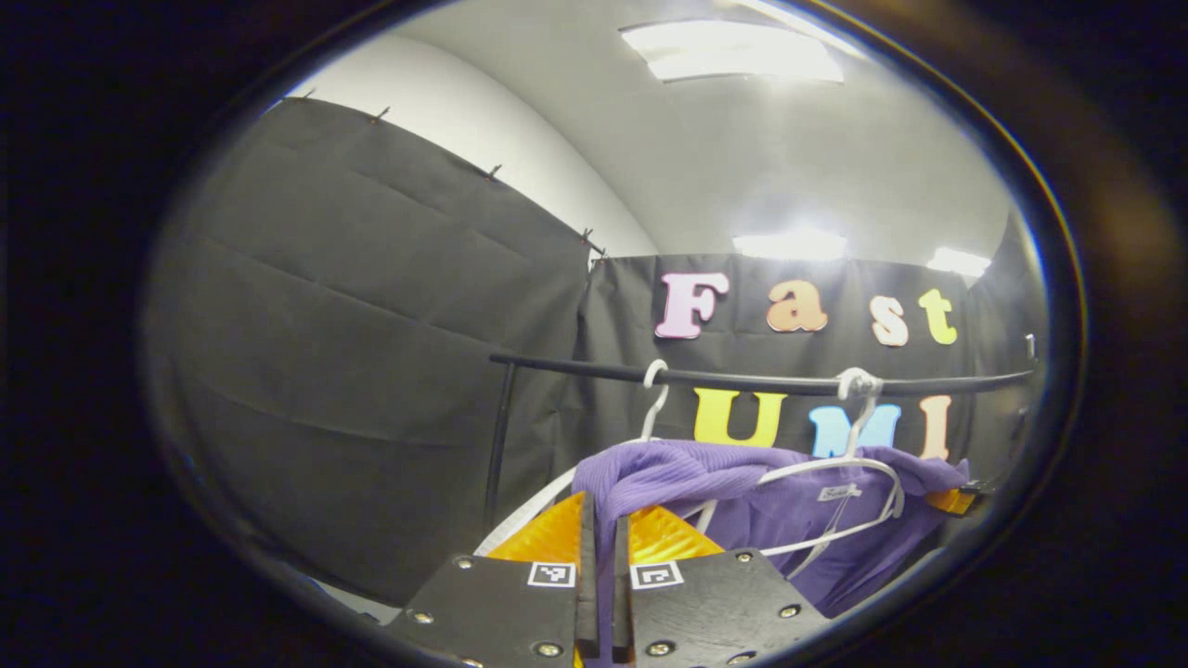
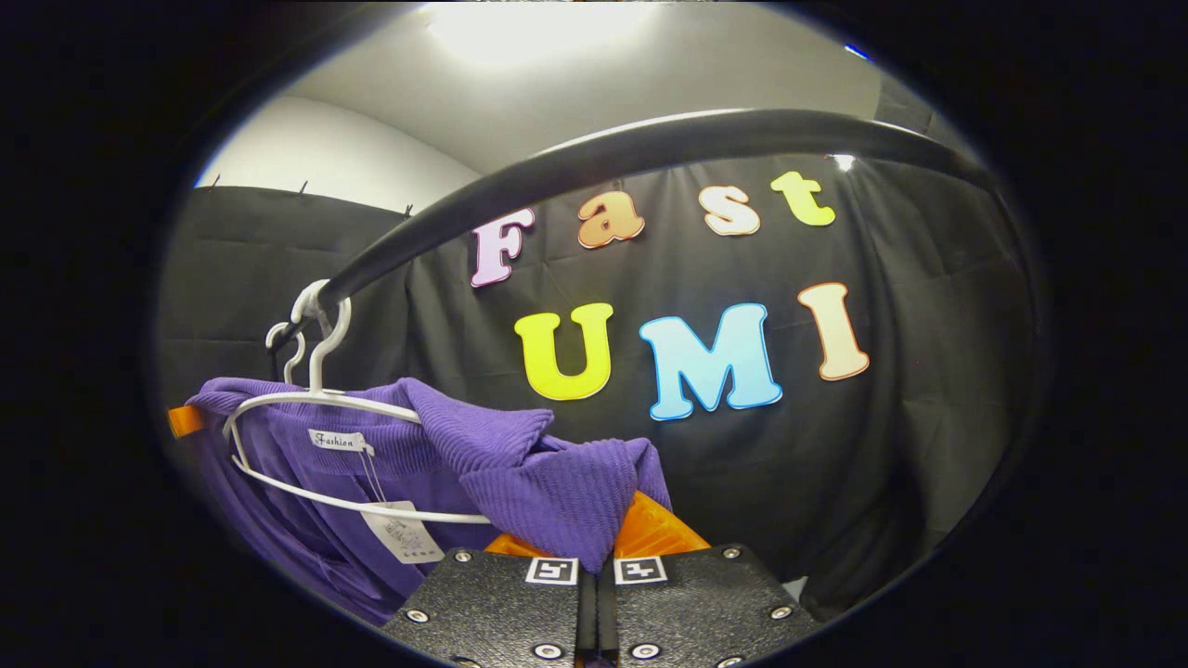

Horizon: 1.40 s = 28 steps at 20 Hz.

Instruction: Grasp the clothes on the hanger with both hands and then place them into the laundry hamper below.

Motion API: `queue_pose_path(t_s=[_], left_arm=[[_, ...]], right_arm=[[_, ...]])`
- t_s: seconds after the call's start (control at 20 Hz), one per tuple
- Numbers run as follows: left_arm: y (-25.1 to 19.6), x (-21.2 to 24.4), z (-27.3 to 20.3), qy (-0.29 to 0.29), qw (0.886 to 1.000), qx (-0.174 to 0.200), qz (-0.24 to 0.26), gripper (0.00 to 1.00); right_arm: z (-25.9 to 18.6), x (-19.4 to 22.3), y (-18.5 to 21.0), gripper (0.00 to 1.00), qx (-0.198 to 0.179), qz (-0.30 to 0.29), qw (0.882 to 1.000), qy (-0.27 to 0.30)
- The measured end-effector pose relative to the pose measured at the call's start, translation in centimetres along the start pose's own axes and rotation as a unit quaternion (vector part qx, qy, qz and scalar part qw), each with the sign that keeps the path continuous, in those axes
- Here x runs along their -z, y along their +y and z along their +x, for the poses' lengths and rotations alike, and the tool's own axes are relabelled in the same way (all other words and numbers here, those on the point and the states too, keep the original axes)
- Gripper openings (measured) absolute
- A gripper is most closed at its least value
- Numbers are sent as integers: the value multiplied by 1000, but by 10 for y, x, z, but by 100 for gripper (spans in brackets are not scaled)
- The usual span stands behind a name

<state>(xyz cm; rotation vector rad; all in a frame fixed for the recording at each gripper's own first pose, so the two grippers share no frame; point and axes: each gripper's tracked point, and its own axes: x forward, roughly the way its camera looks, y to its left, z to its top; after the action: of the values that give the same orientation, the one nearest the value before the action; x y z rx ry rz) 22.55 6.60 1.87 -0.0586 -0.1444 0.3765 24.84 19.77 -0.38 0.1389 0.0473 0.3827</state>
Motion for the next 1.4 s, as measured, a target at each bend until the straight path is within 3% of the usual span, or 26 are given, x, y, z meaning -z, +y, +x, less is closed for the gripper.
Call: queue_pose_path(t_s=[0.4, 0.65, 0.8, 0.85, 0.9, 1.05, 1.1, 1.15, 1.2, 1.4], left_arm=[[57, -32, 9, -25, 999, -43, 2, 6], [82, 2, -2, 2, 999, -44, -32, 6], [76, 34, -5, 22, 999, -39, -22, 6], [76, 42, -4, 30, 999, -39, -19, 14], [76, 51, -5, 39, 998, -39, -20, 7], [70, 79, -5, 66, 997, -36, -35, 7], [67, 86, -4, 72, 996, -35, -40, 14], [64, 90, -5, 77, 996, -33, -42, 14], [60, 93, -5, 81, 995, -30, -42, 7], [38, 104, -10, 89, 995, -13, -42, 7]], right_arm=[[-3, -13, 39, 0, -34, -16, 999, -19], [-15, -13, 69, 0, -49, -25, 998, -24], [-10, -13, 66, 0, -46, -29, 998, -23], [-7, -13, 65, 0, -45, -28, 998, -23], [-6, -14, 64, 0, -44, -27, 998, -23], [-8, -15, 61, 0, -41, -37, 998, -27], [-8, -15, 59, 0, -40, -40, 998, -28], [-9, -14, 57, 0, -38, -41, 998, -28], [-9, -15, 52, 0, -35, -43, 998, -29], [-2, -20, 32, 0, -18, -51, 998, -38]])
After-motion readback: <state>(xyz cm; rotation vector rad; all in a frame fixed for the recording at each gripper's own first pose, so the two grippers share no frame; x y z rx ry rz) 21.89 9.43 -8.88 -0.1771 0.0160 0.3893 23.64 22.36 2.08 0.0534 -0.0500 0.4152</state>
